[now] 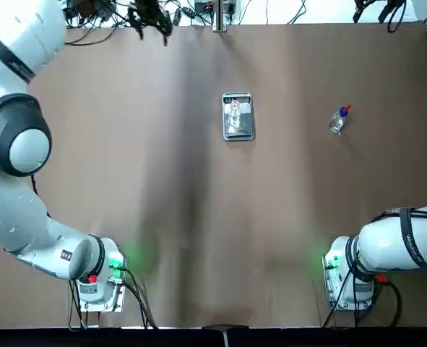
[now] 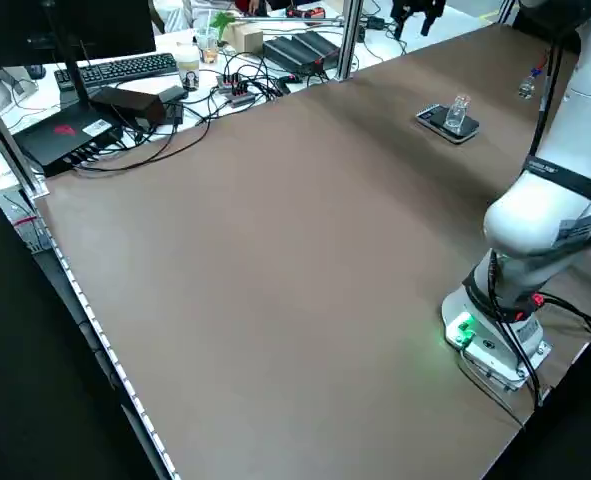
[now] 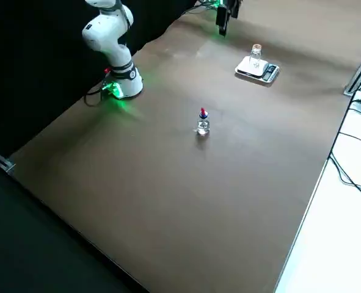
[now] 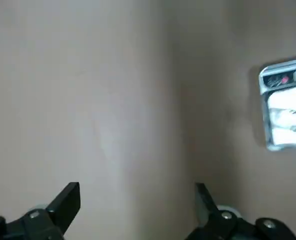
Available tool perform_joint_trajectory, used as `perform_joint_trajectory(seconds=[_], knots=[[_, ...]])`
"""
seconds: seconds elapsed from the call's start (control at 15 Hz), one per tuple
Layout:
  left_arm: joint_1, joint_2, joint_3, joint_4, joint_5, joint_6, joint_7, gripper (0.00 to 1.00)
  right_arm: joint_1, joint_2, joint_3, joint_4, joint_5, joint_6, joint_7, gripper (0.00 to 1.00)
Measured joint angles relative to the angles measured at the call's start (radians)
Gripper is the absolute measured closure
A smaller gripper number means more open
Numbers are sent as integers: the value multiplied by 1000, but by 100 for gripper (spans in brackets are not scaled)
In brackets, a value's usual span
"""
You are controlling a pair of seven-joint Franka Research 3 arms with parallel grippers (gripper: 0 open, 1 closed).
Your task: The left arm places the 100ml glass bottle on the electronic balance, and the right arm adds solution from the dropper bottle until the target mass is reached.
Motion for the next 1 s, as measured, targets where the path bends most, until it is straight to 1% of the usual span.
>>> perform_joint_trajectory(seconds=[0.13,0.2,0.33,0.4,0.47,0.6,0.73,0.87,1.0], knots=[[-57,36,-1,0,0,73,-116,0,17,-64,4,-33,-30,1,2,0],[-83,59,-2,0,8,112,-163,0,24,-125,8,-93,-39,12,4,0],[-64,56,6,6,16,116,-140,0,25,-173,11,-167,-41,61,4,0],[-36,43,9,14,19,111,-94,0,25,-194,12,-203,-41,87,4,0],[6,22,9,21,19,84,-26,0,25,-208,12,-231,-42,100,4,0],[105,-37,8,26,17,-13,137,0,25,-220,12,-243,-43,116,4,0],[190,-95,8,26,-8,-69,252,0,25,-223,12,-231,-46,128,4,0],[247,-137,7,25,-26,-106,301,0,25,-222,11,-213,-49,130,7,0],[267,-158,8,24,-31,-124,308,0,23,-221,7,-204,-50,127,7,0]])
